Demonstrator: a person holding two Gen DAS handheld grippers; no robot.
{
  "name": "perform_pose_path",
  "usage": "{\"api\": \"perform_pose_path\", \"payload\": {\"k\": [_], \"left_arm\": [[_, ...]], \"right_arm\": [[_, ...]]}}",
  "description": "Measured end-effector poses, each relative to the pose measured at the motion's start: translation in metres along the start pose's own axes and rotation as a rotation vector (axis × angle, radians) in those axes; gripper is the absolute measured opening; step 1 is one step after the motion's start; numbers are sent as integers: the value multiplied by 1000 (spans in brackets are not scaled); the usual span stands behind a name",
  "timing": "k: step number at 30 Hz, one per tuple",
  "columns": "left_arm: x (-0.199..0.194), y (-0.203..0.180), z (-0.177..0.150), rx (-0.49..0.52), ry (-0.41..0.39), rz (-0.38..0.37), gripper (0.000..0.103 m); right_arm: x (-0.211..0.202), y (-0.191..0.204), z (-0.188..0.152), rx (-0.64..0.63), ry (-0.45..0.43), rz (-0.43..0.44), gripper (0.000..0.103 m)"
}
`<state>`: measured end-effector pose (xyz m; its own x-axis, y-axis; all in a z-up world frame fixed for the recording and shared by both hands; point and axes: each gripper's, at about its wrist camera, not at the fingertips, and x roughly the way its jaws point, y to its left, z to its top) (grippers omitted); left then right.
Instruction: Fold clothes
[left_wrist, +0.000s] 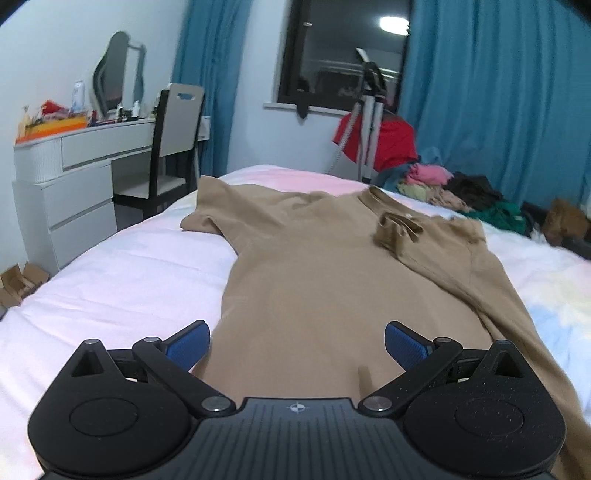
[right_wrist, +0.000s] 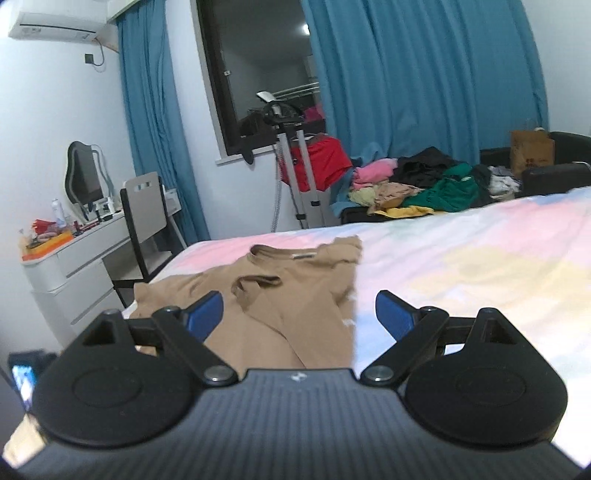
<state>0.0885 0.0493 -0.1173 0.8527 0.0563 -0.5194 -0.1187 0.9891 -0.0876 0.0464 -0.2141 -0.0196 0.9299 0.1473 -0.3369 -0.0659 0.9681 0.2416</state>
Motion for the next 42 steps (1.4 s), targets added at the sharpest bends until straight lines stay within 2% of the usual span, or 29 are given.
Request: {"api": "perform_pose_path", "payload": {"k": [5, 13, 16, 21, 24, 28, 30, 32, 33, 34, 35, 38, 40, 42], "left_arm": [[-36, -9, -7, -11, 77, -154, 102], [-76, -55, -26, 51, 173, -379, 98], [-85, -85, -33, 80, 239, -408, 96], [-89, -135, -49, 35, 375, -490, 90], [-90, -165, -54, 61, 408, -479, 87], [-82, -190, -61, 130, 431, -414, 76], [-77, -196, -64, 148, 441, -392, 67], [-74, -194, -67, 136, 447, -393, 42], [-73, -193, -68, 130, 451, -393, 36], [-71, -191, -70, 124, 454, -394, 22], [-69, -190, -71, 118, 458, -394, 15], [-70, -179, -67, 74, 467, -439, 9], [-72, -160, -59, 7, 488, -490, 8], [-68, -140, -56, -46, 511, -510, 7]], "right_arm": [[-46, -43, -15, 110, -11, -13, 91], [-60, -95, -14, 231, -86, -143, 91], [-63, -110, -15, 263, -96, -171, 91], [-65, -135, -15, 345, -109, -177, 91], [-61, -145, -17, 358, -96, -182, 91], [-56, -152, -21, 374, -90, -194, 91], [-55, -154, -23, 372, -88, -204, 91], [-52, -156, -25, 370, -84, -210, 91], [-49, -157, -26, 372, -76, -213, 91], [-47, -157, -27, 375, -67, -214, 91], [-45, -158, -28, 381, -60, -214, 91], [-43, -158, -31, 394, -49, -207, 91], [-43, -157, -32, 395, -50, -201, 91], [-43, -153, -32, 385, -49, -195, 91]]}}
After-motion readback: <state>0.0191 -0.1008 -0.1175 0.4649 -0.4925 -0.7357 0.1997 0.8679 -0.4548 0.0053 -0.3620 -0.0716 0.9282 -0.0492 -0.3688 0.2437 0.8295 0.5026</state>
